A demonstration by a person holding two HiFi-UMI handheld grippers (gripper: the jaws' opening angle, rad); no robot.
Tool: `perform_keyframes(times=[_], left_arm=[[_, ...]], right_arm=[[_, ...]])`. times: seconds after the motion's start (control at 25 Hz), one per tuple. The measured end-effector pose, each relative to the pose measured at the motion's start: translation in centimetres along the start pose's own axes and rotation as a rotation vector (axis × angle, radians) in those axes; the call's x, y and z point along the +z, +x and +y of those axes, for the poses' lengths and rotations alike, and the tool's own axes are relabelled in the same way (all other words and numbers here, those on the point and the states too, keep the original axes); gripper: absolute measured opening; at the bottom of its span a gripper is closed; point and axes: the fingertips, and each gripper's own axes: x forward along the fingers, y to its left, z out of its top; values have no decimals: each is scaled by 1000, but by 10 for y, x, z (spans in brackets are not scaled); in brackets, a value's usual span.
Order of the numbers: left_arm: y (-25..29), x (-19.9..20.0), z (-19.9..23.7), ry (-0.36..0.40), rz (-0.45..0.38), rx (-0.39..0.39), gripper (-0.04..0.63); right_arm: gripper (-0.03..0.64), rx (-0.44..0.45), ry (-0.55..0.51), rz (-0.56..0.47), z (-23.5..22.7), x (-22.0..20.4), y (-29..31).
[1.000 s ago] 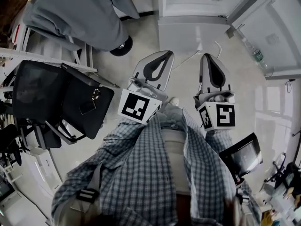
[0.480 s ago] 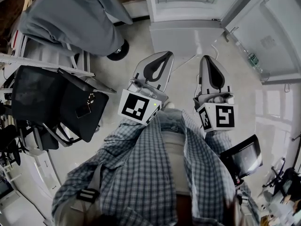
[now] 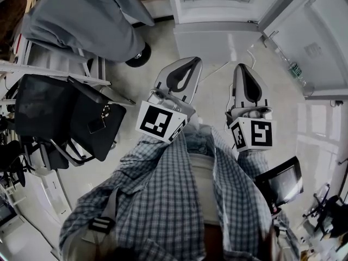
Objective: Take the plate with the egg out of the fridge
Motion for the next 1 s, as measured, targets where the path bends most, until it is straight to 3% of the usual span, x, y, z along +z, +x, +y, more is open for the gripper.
perform_keyframes(times=[0.52, 1.0], left_arm=[[54, -8, 29, -18, 9, -18, 6], [110, 1, 72, -10, -4, -54, 6]], right_arm=[[5, -25, -12, 48, -33, -6, 45], [5, -25, 1, 6, -46, 19, 119]])
